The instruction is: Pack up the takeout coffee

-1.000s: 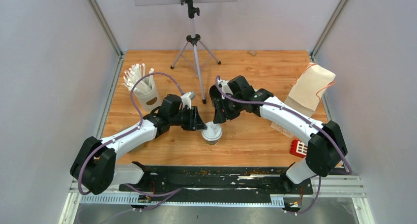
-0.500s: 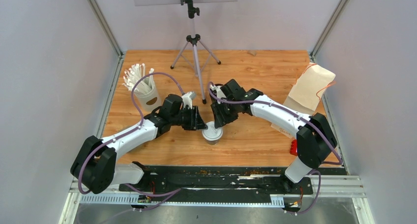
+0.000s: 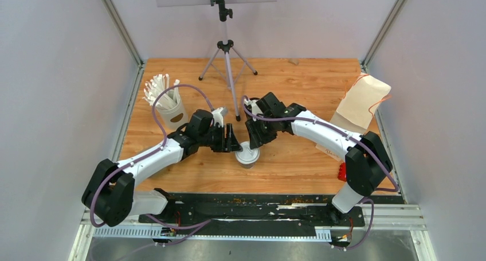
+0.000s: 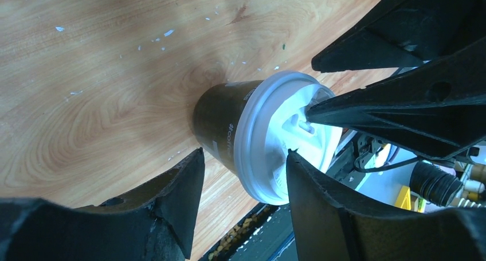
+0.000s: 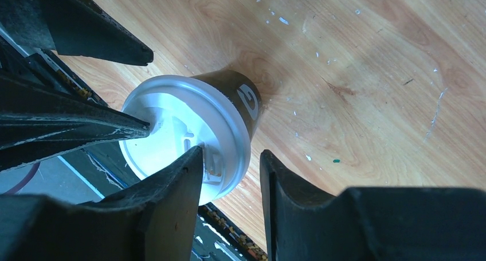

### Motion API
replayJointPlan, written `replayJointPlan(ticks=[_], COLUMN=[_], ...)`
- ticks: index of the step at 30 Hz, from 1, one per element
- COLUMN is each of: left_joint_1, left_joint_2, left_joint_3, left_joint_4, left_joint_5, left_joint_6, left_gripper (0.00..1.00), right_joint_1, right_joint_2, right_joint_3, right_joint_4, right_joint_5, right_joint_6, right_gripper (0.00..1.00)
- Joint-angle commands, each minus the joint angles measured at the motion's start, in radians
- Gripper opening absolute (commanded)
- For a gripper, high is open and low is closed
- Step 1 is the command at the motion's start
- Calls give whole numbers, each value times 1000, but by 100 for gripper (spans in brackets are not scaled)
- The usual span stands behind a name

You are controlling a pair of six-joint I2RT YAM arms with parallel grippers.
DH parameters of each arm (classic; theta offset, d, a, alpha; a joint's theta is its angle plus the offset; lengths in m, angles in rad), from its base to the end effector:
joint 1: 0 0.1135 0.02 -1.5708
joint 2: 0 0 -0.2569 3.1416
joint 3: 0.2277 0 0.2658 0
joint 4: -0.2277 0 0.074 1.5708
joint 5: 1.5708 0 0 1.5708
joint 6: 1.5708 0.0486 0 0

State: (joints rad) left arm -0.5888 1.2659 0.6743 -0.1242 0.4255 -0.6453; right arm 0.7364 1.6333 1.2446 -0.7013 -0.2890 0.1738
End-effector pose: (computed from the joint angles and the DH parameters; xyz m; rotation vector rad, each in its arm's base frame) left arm 0.2221 -0.1725 0.1863 0.1726 2.4668 -1.0823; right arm 0.2531 0.2481 0.2204 -0.8611 2.6252 0.6584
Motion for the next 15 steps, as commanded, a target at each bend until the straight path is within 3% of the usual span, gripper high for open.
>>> replayJointPlan(ticks=[1, 15], left_joint_1=[-4, 1], left_joint_2=[-30, -40], left_joint_3=[70, 110], left_joint_4=[-47, -144], left_joint_5=[-23, -91], left_joint_6=[30, 36], left_gripper=[63, 66], right_joint_1=[6, 7], right_joint_2=[6, 77], right_joint_3=[20, 93], right_joint_4=[-2, -68], right_joint_5=[25, 45], right_joint_6=[-11, -56], right_gripper=[41, 41])
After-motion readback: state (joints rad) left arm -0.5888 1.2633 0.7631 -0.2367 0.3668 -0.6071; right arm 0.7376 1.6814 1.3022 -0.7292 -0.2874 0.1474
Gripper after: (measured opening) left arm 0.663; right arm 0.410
